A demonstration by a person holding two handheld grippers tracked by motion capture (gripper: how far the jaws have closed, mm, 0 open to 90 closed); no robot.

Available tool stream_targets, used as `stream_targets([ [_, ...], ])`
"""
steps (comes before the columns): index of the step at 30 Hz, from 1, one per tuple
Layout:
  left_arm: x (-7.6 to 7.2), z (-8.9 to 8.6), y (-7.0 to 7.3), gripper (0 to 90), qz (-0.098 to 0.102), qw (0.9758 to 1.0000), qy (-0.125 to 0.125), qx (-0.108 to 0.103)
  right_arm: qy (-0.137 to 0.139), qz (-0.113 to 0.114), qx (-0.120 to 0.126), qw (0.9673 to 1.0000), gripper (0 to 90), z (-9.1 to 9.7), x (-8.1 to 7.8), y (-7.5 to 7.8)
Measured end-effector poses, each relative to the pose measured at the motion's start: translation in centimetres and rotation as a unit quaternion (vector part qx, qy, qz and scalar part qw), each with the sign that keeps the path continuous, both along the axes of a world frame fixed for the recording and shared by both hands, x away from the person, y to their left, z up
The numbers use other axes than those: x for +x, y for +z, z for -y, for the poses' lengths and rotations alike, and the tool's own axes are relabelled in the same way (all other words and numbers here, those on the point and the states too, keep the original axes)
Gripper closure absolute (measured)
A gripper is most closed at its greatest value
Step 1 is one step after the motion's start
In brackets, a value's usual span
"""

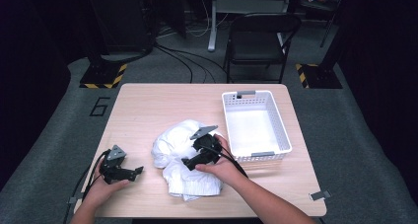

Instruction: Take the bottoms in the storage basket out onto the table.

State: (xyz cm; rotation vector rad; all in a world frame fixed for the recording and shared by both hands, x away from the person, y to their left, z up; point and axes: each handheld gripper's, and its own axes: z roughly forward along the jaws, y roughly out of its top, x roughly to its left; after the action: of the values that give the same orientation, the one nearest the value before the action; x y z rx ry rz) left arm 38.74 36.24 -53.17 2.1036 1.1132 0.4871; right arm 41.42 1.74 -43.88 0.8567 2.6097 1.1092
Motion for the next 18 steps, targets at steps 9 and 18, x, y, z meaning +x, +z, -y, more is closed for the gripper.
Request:
stream_targets([
  [9,0.0,0.0,0.0,2.6,0.000,1.0000,0.000,0.000,0.009,-0.006,0.000,0.9999,7.5,1.0,-0.3,0.9],
  [18,0.0,0.0,0.0,2.6,0.000,1.0000,0.000,0.000,0.015,0.009,0.009,0.9998,13.2,1.9,-0.7,2.0],
])
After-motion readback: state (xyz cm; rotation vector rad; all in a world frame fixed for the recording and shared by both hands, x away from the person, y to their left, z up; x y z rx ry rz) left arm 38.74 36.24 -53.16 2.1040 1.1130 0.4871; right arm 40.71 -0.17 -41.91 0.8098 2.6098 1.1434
